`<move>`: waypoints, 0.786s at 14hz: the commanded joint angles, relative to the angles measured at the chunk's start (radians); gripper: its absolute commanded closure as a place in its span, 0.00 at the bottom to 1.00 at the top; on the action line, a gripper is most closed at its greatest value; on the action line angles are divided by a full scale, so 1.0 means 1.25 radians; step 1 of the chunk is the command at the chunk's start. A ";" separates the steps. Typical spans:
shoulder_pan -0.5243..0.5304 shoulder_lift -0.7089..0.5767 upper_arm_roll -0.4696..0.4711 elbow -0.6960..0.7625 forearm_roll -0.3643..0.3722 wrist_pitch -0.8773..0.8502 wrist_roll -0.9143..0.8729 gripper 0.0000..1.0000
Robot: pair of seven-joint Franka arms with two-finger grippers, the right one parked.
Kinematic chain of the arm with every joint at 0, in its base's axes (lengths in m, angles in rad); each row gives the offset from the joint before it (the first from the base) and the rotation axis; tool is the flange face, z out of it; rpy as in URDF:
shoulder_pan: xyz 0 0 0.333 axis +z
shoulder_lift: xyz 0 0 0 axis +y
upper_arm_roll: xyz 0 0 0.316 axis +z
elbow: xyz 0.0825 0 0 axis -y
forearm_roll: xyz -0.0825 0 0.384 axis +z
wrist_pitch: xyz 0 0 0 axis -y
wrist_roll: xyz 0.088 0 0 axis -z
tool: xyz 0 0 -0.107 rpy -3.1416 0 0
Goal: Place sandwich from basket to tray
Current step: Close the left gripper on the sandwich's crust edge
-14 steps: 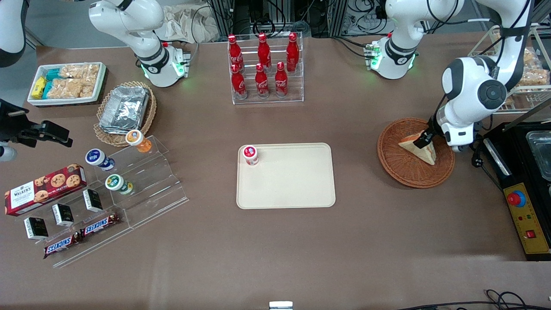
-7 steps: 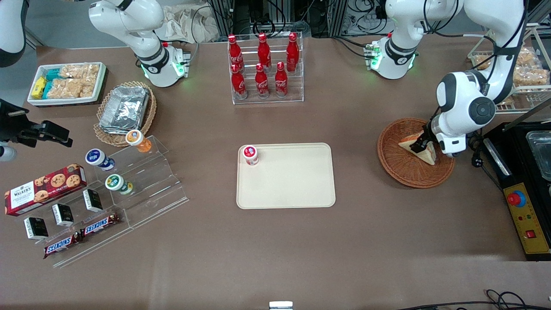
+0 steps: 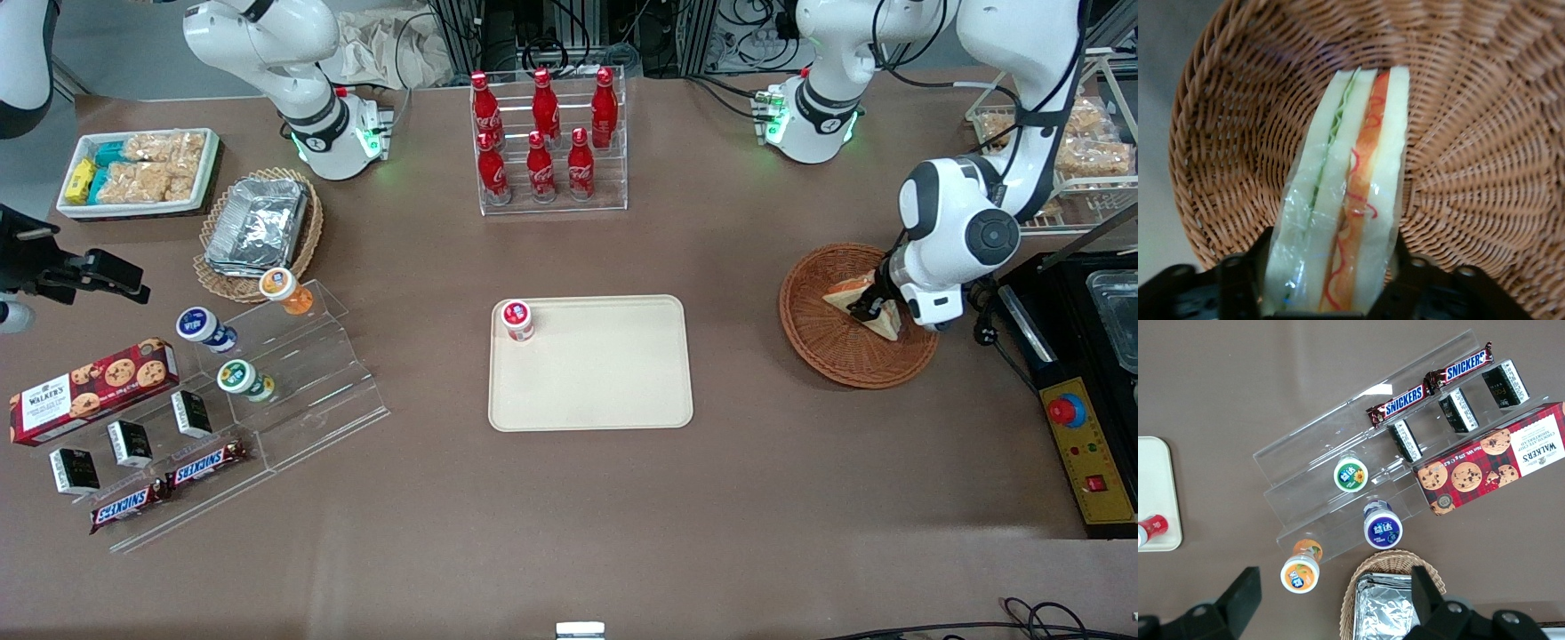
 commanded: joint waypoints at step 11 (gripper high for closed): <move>-0.007 -0.056 -0.002 0.321 0.017 -0.445 0.039 0.84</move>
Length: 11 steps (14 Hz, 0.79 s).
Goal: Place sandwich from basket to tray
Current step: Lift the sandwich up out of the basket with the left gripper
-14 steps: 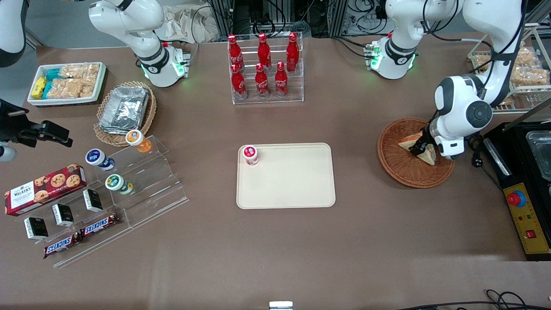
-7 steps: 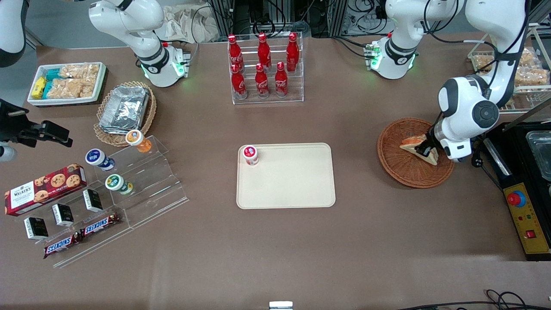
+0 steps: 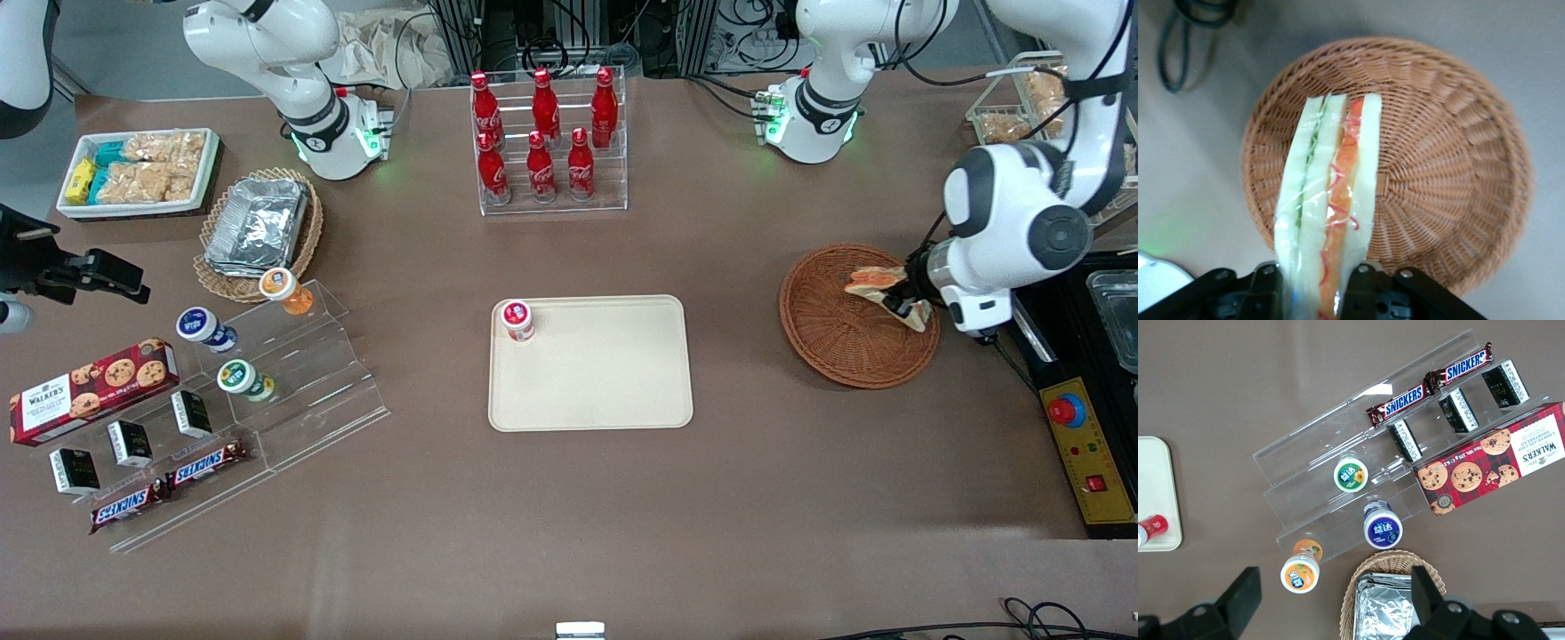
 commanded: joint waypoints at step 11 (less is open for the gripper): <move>-0.013 0.025 -0.167 0.293 -0.006 -0.169 0.247 0.82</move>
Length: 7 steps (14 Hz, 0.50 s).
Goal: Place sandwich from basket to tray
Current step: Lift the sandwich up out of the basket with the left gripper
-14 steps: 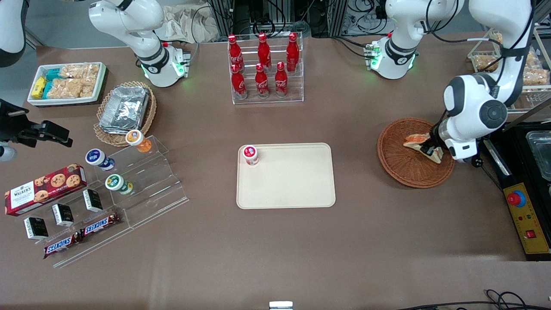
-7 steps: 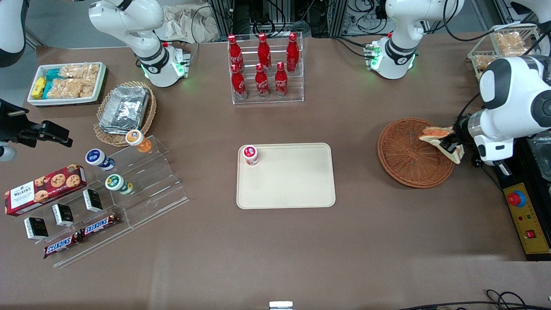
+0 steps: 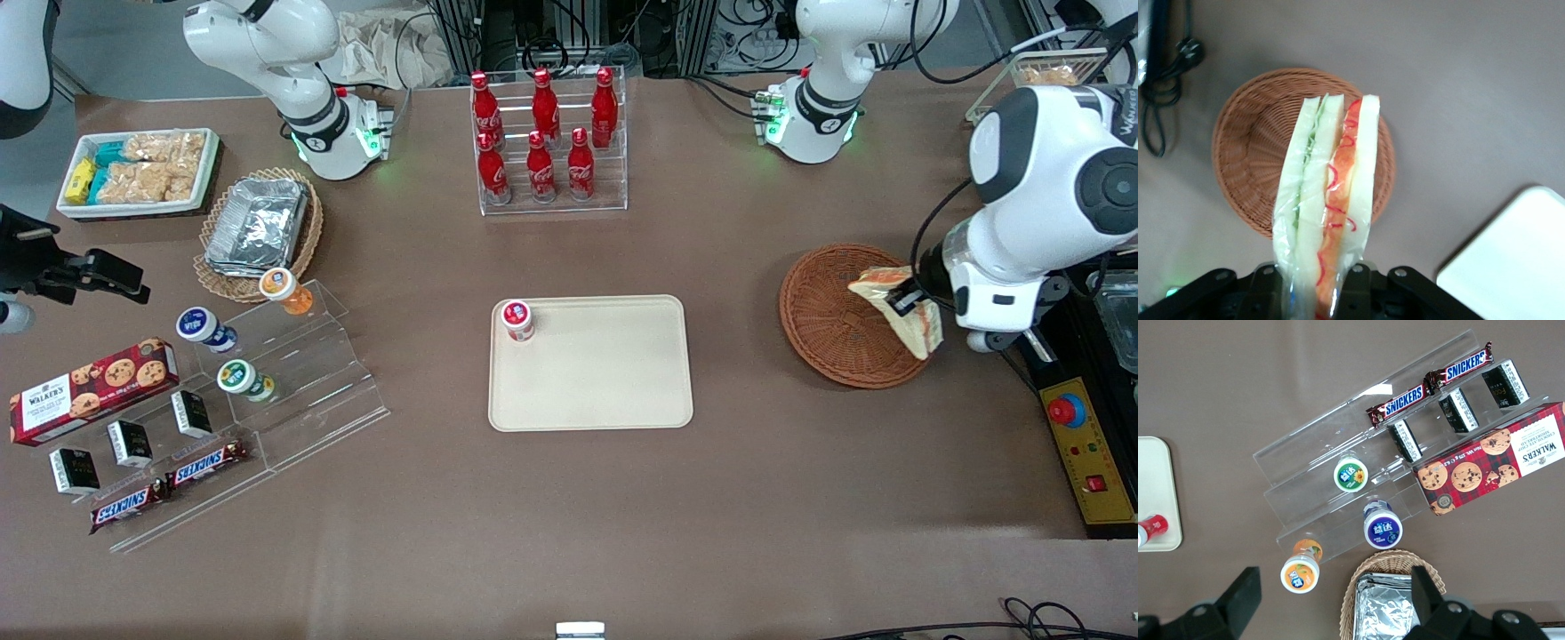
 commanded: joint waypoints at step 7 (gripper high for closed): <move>-0.001 0.148 -0.227 0.119 -0.003 0.006 0.076 0.81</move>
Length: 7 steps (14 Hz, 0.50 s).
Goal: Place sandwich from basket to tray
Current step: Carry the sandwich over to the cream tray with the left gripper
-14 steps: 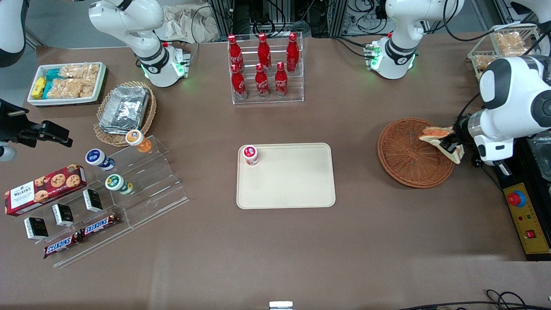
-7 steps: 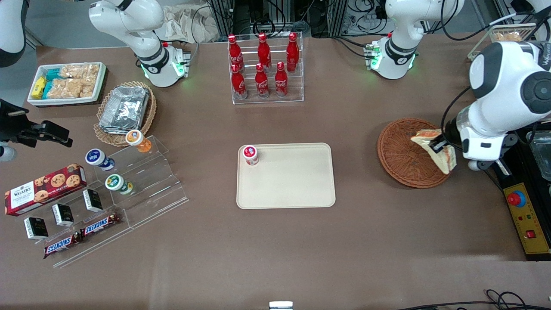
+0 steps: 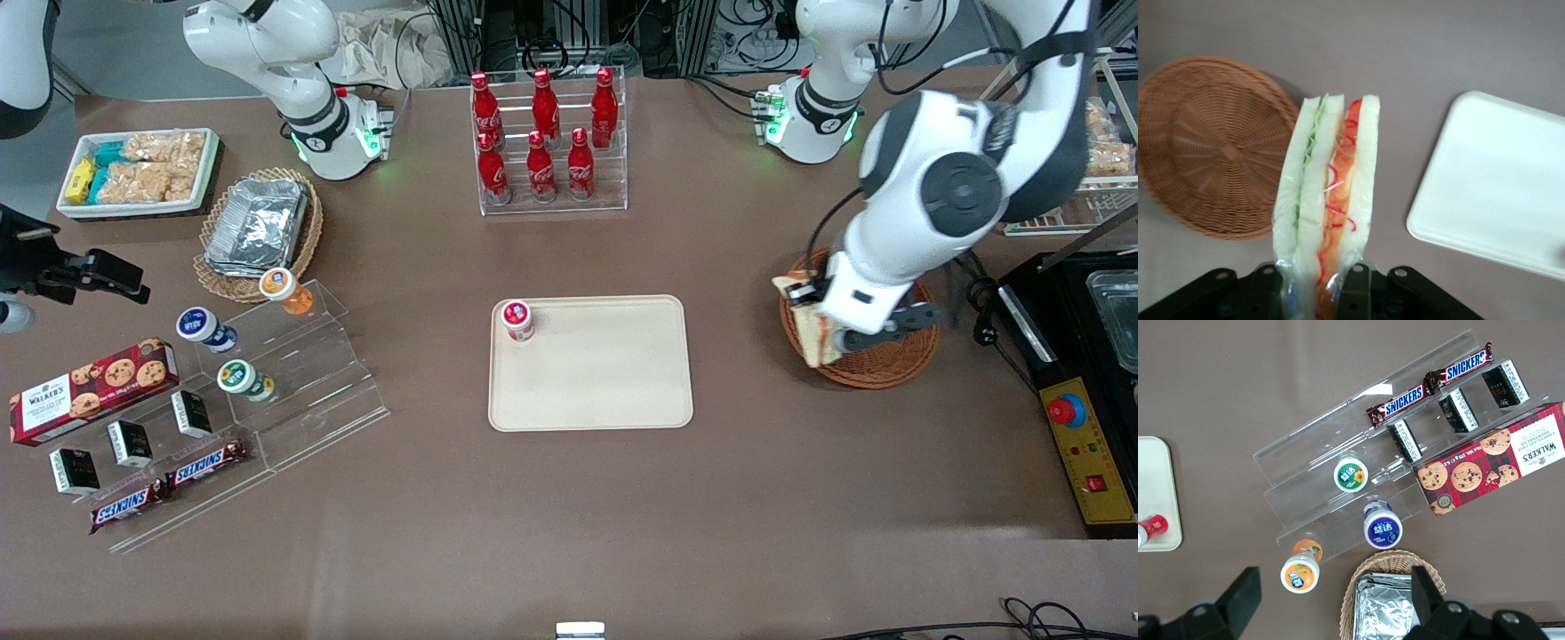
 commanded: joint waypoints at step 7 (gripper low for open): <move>0.000 0.213 -0.138 0.066 0.054 0.127 -0.003 0.81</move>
